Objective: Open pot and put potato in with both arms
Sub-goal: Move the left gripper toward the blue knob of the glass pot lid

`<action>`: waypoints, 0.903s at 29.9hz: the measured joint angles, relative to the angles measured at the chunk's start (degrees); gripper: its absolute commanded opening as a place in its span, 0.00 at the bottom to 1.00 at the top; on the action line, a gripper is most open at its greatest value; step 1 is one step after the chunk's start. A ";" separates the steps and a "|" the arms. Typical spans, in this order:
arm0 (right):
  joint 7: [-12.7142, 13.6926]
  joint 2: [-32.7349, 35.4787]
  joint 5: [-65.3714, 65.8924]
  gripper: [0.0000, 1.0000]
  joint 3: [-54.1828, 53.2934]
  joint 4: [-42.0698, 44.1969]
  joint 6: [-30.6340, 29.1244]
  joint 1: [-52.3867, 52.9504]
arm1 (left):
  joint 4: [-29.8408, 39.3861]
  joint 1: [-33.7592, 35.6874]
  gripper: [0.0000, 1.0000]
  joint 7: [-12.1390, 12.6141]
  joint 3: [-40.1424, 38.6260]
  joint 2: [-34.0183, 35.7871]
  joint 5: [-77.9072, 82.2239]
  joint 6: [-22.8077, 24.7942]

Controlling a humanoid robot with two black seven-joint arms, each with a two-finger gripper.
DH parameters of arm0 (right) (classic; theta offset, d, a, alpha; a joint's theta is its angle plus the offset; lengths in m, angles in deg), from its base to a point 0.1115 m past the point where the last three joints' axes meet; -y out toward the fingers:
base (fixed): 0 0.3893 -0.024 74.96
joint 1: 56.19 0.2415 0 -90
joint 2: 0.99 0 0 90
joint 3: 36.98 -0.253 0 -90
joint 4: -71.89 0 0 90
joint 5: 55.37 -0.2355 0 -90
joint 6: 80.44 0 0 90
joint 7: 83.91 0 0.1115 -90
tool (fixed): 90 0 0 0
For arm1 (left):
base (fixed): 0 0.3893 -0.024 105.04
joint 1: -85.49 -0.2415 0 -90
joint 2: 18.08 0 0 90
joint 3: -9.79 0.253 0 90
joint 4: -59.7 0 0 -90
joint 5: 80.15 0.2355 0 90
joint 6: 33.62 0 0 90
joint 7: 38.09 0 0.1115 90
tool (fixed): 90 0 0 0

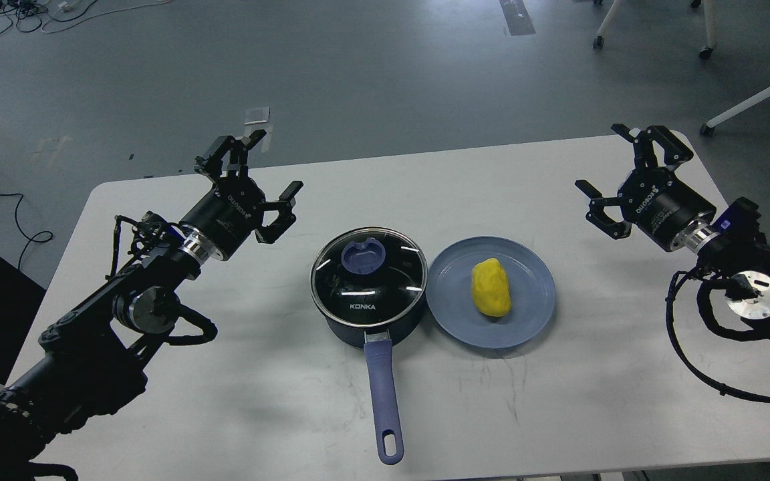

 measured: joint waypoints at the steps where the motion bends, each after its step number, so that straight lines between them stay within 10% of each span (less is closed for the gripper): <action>1: 0.00 -0.01 0.02 1.00 0.25 0.00 0.00 0.00 | 0.00 0.00 0.99 0.02 0.02 0.00 0.00 0.00; 22: 0.00 2.15 0.06 1.00 1.52 -0.71 0.00 0.58 | -0.22 1.79 0.99 -0.10 0.03 4.80 -0.09 0.00; 27: 0.00 3.14 0.06 1.00 1.49 -0.92 0.00 0.53 | 2.54 3.24 0.99 -4.69 -0.10 6.16 5.29 0.00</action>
